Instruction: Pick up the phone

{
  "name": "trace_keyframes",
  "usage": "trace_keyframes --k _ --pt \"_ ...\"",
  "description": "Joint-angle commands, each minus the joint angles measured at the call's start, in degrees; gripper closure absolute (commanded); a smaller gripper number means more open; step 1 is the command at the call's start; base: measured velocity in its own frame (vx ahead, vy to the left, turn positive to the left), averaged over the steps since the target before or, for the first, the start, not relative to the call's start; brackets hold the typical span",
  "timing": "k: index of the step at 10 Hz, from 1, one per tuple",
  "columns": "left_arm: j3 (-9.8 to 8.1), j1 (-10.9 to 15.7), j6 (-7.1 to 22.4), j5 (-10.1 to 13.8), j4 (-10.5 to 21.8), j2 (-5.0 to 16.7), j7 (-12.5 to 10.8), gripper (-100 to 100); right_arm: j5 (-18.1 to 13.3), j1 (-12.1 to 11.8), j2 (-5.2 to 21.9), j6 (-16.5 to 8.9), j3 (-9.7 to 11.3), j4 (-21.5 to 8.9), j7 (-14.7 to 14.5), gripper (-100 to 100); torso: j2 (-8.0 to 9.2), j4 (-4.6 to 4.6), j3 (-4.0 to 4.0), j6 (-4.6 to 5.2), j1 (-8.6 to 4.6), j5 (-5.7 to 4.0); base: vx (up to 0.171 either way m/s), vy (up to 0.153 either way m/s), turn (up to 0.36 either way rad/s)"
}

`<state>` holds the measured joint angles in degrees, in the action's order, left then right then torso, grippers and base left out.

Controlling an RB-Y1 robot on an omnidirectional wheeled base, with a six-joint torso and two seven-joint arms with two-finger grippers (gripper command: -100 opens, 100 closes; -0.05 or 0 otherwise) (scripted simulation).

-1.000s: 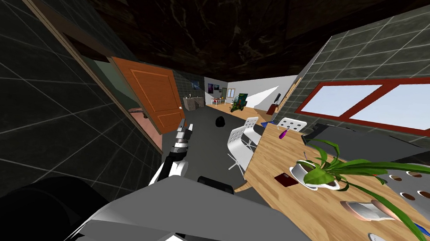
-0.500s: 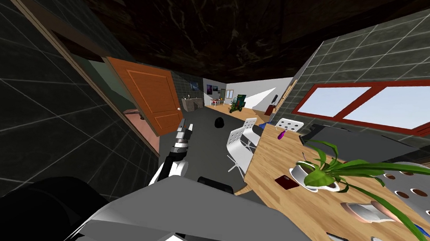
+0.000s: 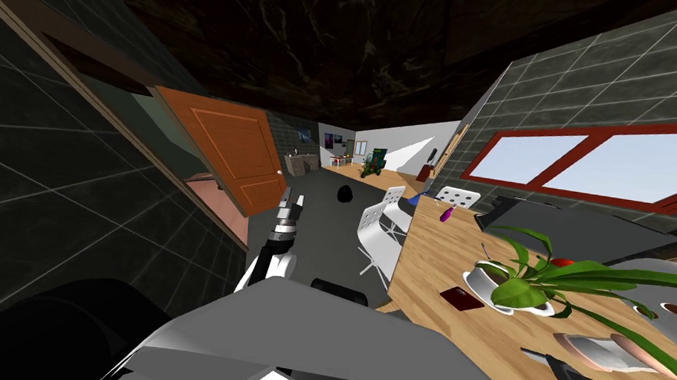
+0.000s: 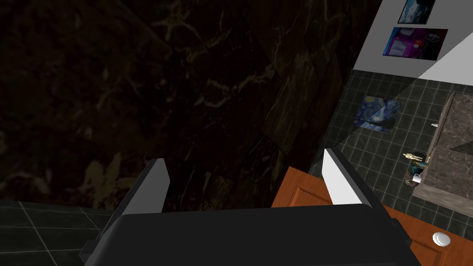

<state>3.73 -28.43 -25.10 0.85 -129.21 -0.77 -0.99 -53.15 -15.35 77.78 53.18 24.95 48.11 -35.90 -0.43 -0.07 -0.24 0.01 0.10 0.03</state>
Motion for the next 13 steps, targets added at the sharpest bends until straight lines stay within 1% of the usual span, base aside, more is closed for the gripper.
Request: trace_keyframes --k 1,2,3,4,5,6,7,8,9,11,12,13 --pt "0.0 0.0 0.0 0.0 0.0 0.0 0.0 0 -1.1 1.75 -0.33 -0.02 0.0 -2.17 -0.84 -100 0.0 0.0 0.0 0.0 0.0 0.0 0.074 0.018 -0.008" --pt "0.0 0.0 0.0 0.0 0.0 0.0 0.0 0 -2.97 2.82 0.88 -1.2 -0.29 -2.34 -1.05 -100 0.07 0.01 0.03 0.0 -0.07 -0.03 0.084 0.032 -0.003" --pt "0.0 0.0 0.0 0.0 0.0 0.0 0.0 0 -4.02 3.14 1.52 -1.85 -0.27 -2.42 -1.23 -100 0.06 0.01 0.03 0.01 -0.03 -0.02 0.095 0.049 0.01" --pt "0.0 0.0 0.0 0.0 0.0 0.0 0.0 0 -5.22 2.93 2.3 -2.58 0.16 -2.48 -1.56 -100 0.04 0.0 0.02 0.0 0.03 0.0 0.103 0.05 0.095" --pt "0.0 0.0 0.0 0.0 0.0 0.0 0.0 0 -6.19 1.38 3.22 -3.18 1.52 -2.54 -2.07 -100 0.0 -0.01 -0.01 -0.02 0.04 0.0 0.158 0.09 0.261" --pt "0.01 0.0 0.0 0.0 0.0 0.0 0.0 0 -6.19 1.38 3.22 -3.18 1.52 -2.54 -2.07 -100 -0.18 -0.05 -0.11 -0.06 0.16 0.01 0.129 0.049 0.093" --pt "0.0 0.0 0.0 0.0 0.0 0.0 0.0 0 -6.58 -0.43 3.95 -3.44 2.94 -2.58 -2.49 -100 -0.11 -0.04 -0.08 0.01 0.08 0.01 0.101 0.03 0.194" --pt "0.01 0.01 0.0 0.0 0.0 0.0 0.0 0 -6.58 -0.43 3.95 -3.44 2.94 -2.58 -2.49 -100 -0.05 -0.02 -0.04 -0.04 0.0 -0.03 0.081 0.018 0.101" --pt "0.0 0.0 0.0 0.0 0.0 0.0 0.0 0 -6.66 -1.09 4.2 -3.5 3.45 -2.59 -2.63 -100 0.06 0.0 0.03 0.03 -0.04 -0.03 0.059 0.019 0.053" --pt "0.0 0.01 0.0 0.0 0.0 0.0 0.0 0 -6.81 -3.74 5.19 -3.66 5.46 -2.67 -3.11 -100 0.16 0.03 0.09 0.0 -0.02 -0.02 0.089 0.028 0.218" --pt "0.0 0.01 0.0 0.0 0.0 0.0 0.0 0 -6.81 -3.74 5.19 -3.66 5.46 -2.67 -3.11 -100 0.03 0.0 0.01 -0.02 -0.01 -0.02 0.099 0.018 0.083" --pt "0.0 0.0 0.0 0.0 0.0 0.0 0.0 0 -6.76 -5.49 5.78 -3.69 6.76 -2.73 -3.38 -100 0.05 0.0 0.02 0.03 -0.03 -0.03 0.089 0.017 0.186"
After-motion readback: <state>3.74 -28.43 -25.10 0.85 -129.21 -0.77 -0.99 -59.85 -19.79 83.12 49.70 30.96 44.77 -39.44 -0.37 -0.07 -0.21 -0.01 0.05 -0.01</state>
